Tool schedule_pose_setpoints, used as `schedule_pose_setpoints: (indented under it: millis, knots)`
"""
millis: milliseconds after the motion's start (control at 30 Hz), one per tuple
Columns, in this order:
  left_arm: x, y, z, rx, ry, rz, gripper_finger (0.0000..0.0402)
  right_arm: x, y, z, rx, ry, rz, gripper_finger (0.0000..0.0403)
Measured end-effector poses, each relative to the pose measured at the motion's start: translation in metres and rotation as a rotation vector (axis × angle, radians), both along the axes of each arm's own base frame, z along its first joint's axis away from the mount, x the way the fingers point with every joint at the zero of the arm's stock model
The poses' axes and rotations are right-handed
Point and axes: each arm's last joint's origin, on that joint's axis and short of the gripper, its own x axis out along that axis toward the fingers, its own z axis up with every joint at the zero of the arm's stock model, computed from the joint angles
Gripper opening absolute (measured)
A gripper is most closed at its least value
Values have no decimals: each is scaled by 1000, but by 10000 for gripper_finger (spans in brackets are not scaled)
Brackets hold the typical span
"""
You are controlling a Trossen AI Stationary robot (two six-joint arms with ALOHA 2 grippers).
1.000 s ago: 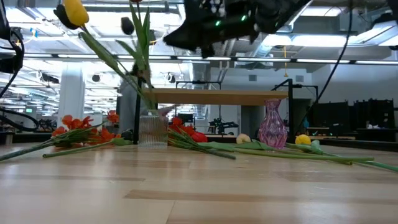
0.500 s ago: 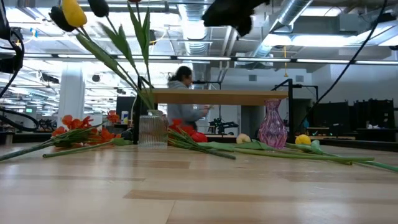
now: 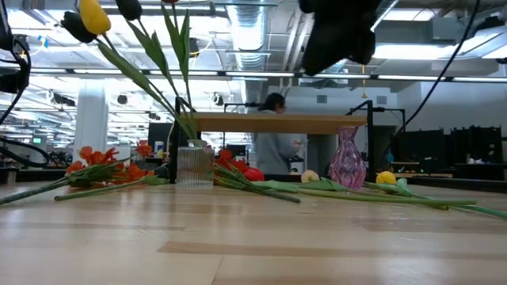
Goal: Pick and place flowers into a vace then onto a shelf
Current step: Put the right red flower into the purple vase
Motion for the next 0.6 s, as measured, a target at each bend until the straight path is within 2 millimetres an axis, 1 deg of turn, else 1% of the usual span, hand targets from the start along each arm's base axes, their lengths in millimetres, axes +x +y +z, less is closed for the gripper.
schedule_pose_setpoints:
  millis: [133,200,367,467,600]
  knots:
    - [0,0,0,-2,1,0,16,14,12,-28,-84,8,-92,67]
    - [0,0,0,-2,1,0,16,19,14,-42,-109,29,-135,67]
    - [0,0,0,-22,19,-5,16,33,17,-76,-89,67,-207,67]
    - [0,0,0,-39,36,-9,16,40,20,-90,-77,63,-215,67]
    - [0,0,1,-48,35,-18,16,48,25,-100,-47,23,-205,67]
